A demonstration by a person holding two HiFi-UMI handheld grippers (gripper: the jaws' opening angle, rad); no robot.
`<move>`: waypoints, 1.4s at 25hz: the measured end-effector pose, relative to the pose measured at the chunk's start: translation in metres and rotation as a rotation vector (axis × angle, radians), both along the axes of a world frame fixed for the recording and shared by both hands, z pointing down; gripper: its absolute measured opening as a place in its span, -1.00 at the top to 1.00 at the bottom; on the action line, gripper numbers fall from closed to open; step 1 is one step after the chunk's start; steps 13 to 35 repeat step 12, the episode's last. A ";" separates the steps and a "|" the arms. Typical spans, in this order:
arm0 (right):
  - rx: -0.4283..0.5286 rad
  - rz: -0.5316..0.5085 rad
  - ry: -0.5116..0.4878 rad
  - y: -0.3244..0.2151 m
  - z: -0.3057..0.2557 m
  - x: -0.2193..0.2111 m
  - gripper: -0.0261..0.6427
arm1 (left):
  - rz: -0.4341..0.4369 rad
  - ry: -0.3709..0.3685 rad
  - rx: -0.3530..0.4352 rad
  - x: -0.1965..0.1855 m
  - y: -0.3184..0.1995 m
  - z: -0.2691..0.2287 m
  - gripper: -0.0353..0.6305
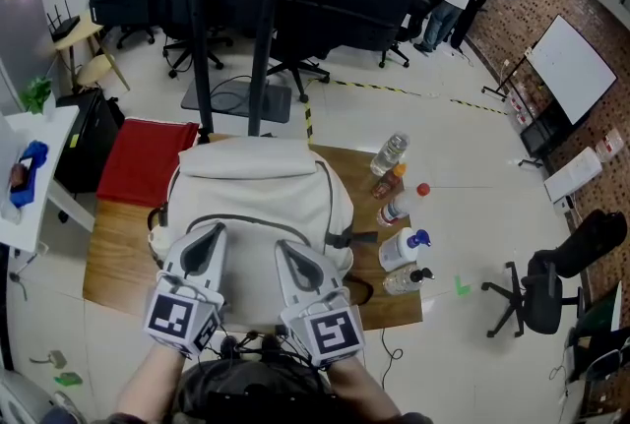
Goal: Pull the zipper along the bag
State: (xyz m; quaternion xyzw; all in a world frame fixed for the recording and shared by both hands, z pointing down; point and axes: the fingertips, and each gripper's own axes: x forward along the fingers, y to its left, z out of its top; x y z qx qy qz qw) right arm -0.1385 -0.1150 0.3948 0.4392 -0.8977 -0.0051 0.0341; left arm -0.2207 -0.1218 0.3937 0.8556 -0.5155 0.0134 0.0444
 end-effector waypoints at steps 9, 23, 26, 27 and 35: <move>-0.016 0.001 0.012 0.000 0.007 0.003 0.88 | -0.004 0.023 0.022 0.002 -0.001 0.005 0.86; -0.010 0.008 0.019 -0.001 0.011 0.009 0.88 | -0.011 0.017 0.010 0.001 -0.002 0.010 0.86; -0.010 0.008 0.019 -0.001 0.011 0.009 0.88 | -0.011 0.017 0.010 0.001 -0.002 0.010 0.86; -0.010 0.008 0.019 -0.001 0.011 0.009 0.88 | -0.011 0.017 0.010 0.001 -0.002 0.010 0.86; -0.010 0.008 0.019 -0.001 0.011 0.009 0.88 | -0.011 0.017 0.010 0.001 -0.002 0.010 0.86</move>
